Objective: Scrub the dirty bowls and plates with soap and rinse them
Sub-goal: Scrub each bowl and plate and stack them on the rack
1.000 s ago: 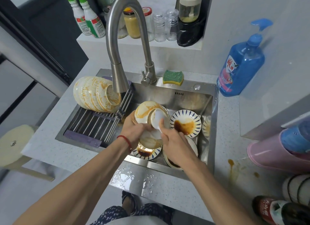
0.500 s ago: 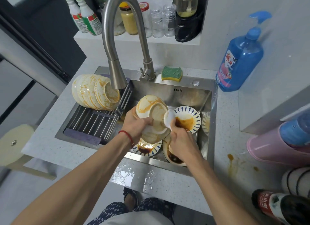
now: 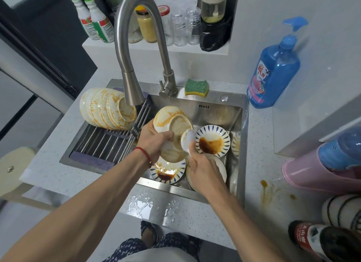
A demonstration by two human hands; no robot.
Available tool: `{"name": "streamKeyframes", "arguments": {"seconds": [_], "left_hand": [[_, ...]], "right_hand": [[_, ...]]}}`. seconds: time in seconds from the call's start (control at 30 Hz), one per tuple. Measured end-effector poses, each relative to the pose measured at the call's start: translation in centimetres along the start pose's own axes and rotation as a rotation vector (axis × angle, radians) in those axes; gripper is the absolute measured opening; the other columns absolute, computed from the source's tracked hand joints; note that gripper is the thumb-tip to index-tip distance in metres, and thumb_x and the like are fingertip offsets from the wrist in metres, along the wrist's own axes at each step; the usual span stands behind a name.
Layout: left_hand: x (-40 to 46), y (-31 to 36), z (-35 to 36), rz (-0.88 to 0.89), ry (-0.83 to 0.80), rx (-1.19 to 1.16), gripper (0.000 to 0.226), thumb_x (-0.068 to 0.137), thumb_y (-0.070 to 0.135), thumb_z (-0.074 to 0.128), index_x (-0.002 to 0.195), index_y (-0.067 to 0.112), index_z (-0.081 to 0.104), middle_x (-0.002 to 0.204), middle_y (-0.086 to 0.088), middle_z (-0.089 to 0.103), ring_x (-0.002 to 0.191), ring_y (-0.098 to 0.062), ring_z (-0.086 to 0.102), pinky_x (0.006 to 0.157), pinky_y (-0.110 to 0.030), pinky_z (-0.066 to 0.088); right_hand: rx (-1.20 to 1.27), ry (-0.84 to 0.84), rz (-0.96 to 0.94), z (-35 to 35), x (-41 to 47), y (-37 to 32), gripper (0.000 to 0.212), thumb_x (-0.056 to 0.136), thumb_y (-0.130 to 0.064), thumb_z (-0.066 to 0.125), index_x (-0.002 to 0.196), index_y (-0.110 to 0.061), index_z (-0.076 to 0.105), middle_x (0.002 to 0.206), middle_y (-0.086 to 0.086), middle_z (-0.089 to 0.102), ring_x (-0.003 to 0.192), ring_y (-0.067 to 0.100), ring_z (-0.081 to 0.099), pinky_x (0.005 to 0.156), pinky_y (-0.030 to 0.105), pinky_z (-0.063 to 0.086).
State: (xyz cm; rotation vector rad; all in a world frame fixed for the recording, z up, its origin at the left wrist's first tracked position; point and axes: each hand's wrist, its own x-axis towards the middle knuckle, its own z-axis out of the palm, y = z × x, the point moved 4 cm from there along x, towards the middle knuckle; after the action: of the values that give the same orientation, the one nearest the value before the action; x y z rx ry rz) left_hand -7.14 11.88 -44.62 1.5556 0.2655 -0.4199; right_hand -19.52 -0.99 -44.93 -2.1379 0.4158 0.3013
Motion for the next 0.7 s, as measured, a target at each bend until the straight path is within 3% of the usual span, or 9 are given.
{"name": "streamKeyframes", "arguments": {"seconds": [0.13,0.23,0.37,0.43,0.53,0.7], "left_hand": [[-0.7,-0.4,0.1,-0.02,-0.038,0.002,0.05,0.075,-0.024,0.062,0.105,0.016,0.065,0.105,-0.008,0.071,0.101,-0.028,0.07,0.078,-0.048,0.063],[-0.9,-1.3,0.4,-0.062,-0.03,-0.039,0.052,0.074,-0.023,0.06,0.115,0.009,0.066,0.109,-0.014,0.071,0.102,-0.033,0.069,0.078,-0.05,0.063],[-1.1,-2.0,0.2,-0.105,-0.035,-0.12,0.06,0.06,-0.013,0.068,0.119,0.0,0.068,0.105,-0.016,0.073,0.095,-0.032,0.07,0.071,-0.043,0.063],[-1.3,-2.3,-0.3,-0.098,-0.027,-0.102,0.064,0.057,-0.008,0.07,0.12,0.006,0.068,0.114,-0.016,0.074,0.101,-0.032,0.07,0.076,-0.047,0.063],[-0.9,-2.0,-0.7,-0.075,-0.027,-0.058,0.058,0.071,-0.017,0.065,0.121,0.013,0.066,0.12,-0.015,0.071,0.11,-0.033,0.067,0.085,-0.053,0.062],[-0.7,-1.6,-0.5,-0.092,-0.055,-0.085,0.057,0.067,-0.02,0.066,0.115,0.012,0.067,0.11,-0.014,0.073,0.103,-0.034,0.069,0.072,-0.044,0.062]], "right_hand": [[-0.033,0.035,0.068,-1.3,1.1,0.8,0.059,0.108,-0.019,0.043,0.161,-0.037,0.025,0.104,0.007,0.063,0.093,0.026,0.061,0.083,0.049,0.056],[-0.038,0.103,0.033,-2.1,3.0,-0.5,0.061,0.106,-0.017,0.042,0.161,-0.035,0.022,0.106,0.011,0.065,0.102,0.034,0.063,0.083,0.055,0.056],[-0.127,0.03,-0.067,-0.8,1.1,-1.9,0.065,0.107,-0.017,0.039,0.161,-0.042,0.014,0.136,0.022,0.056,0.124,0.041,0.053,0.084,0.047,0.049],[-0.208,0.002,-0.051,-0.9,0.4,-0.2,0.066,0.106,-0.018,0.041,0.161,-0.041,0.012,0.126,0.017,0.063,0.112,0.037,0.059,0.081,0.048,0.052],[-0.229,0.01,0.034,-1.6,1.4,1.3,0.064,0.105,-0.018,0.042,0.161,-0.036,0.016,0.103,0.008,0.067,0.094,0.027,0.064,0.078,0.051,0.056],[-0.158,0.008,-0.108,-0.7,1.0,-1.8,0.065,0.106,-0.014,0.041,0.161,-0.037,0.014,0.113,0.017,0.066,0.107,0.038,0.06,0.086,0.052,0.054]]}}
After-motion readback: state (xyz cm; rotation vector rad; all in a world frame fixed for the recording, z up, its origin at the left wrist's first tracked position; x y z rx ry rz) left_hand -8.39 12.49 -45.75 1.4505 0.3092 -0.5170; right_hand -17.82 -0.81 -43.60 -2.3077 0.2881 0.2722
